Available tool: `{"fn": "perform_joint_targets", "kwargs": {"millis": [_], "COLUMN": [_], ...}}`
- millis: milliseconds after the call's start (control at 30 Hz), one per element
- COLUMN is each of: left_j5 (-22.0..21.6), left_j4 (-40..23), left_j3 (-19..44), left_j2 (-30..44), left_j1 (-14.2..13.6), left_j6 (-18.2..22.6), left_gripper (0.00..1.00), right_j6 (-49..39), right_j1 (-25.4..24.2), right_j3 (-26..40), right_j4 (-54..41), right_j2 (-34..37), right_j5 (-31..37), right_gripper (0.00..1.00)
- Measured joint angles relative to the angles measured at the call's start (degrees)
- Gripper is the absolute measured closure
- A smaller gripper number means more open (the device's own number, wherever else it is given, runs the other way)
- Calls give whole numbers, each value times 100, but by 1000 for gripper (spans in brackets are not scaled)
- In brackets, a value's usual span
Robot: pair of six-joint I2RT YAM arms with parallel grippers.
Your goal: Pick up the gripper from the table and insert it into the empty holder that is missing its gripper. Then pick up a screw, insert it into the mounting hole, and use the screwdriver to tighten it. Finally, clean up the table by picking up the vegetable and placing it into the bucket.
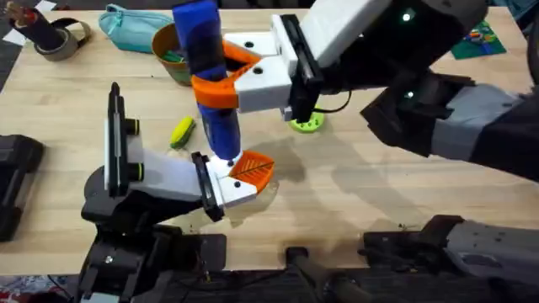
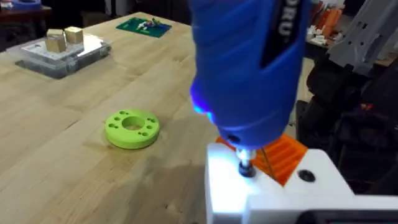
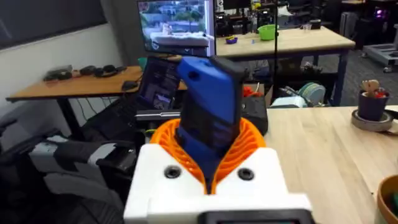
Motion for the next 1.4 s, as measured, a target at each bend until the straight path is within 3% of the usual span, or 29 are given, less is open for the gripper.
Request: {"fn": "perform_joint_targets", "kwargs": {"millis": [300,567,1000,1167,1400], "left_j5": [20,-4,-11,-113,-210], "left_j4": [-2,11,15,26,37], "left_j3": [0,0,0,0,0], "left_j2": [40,33,-19,-72,-74], "left_j1": [-11,-11,-11,-7,2], "left_j6": [-60,10,76,93,95], "left_gripper": [992,992,992,992,992], "right_j6": [-102,-199,-93,328,228], "right_j1": [11,127,124,39,-439], "right_j3": [0,-83,57,821,3061], "right_j4": [35,637,616,0,-2243], "right_j2": [-7,0,58,287,288], "right_j5": [-65,-428,-594,-753,-783], "right_gripper": [975,975,975,975,975]}}
